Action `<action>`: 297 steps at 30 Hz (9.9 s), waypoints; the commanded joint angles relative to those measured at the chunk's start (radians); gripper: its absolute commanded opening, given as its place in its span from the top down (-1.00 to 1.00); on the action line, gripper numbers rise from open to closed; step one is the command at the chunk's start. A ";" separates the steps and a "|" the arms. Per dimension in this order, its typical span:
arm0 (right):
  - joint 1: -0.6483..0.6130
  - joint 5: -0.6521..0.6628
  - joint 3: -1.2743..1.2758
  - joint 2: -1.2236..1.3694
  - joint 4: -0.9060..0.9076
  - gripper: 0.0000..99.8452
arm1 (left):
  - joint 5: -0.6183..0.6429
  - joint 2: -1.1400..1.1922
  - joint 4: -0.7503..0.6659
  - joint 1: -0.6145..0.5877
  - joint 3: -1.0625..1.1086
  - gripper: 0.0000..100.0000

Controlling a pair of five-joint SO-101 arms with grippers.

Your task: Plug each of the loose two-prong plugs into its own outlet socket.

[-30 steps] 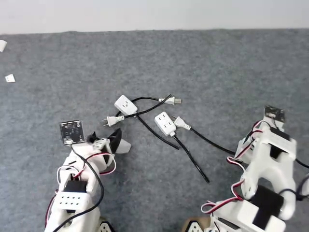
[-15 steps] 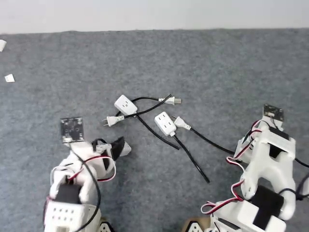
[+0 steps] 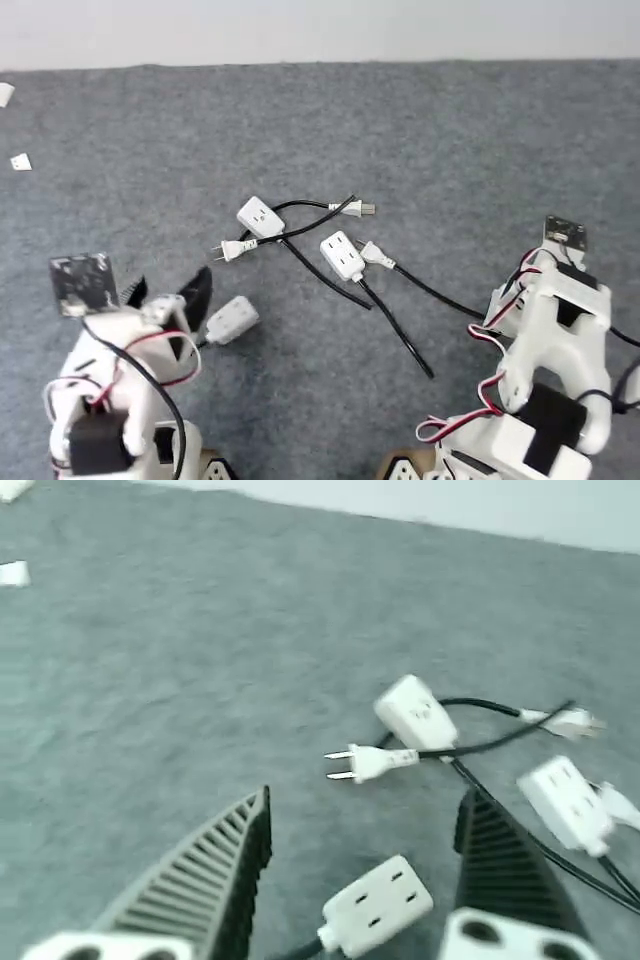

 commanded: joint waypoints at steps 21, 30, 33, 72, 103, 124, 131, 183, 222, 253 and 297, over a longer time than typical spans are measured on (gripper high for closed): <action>-0.008 0.017 -0.005 -0.016 -0.012 0.58 | -0.770 1.356 0.399 0.135 -0.693 0.44; -0.008 0.017 -0.005 -0.016 -0.012 0.58 | -0.746 1.382 -0.095 0.173 -0.409 0.44; -0.008 0.017 -0.005 -0.016 -0.012 0.58 | -0.744 1.389 -0.164 0.178 -0.380 0.44; -0.007 0.017 -0.005 -0.016 -0.012 0.58 | 0.365 1.508 -0.003 0.382 -0.796 0.97; -0.008 0.018 -0.005 -0.016 -0.013 0.58 | 0.256 1.657 -0.080 0.480 -0.748 0.23; -0.010 0.035 -0.003 -0.016 -0.018 0.58 | -0.060 0.928 -0.216 0.405 -0.232 0.23; 0.068 -0.017 -0.034 -0.025 -0.061 0.91 | -0.058 0.626 -0.298 0.284 -0.005 0.24; -0.216 1.040 0.124 -0.357 0.056 0.82 | -0.058 0.358 -0.658 -0.063 0.426 0.57; -0.245 1.053 0.094 -0.048 -0.262 0.98 | -0.063 0.861 -0.713 -0.069 0.191 0.57; -0.025 0.526 -0.187 -1.162 0.604 0.98 | -0.064 0.861 -0.715 -0.071 0.191 0.57; -0.246 1.517 0.603 -1.392 0.426 0.98 | -0.066 0.862 -0.715 -0.071 0.189 0.57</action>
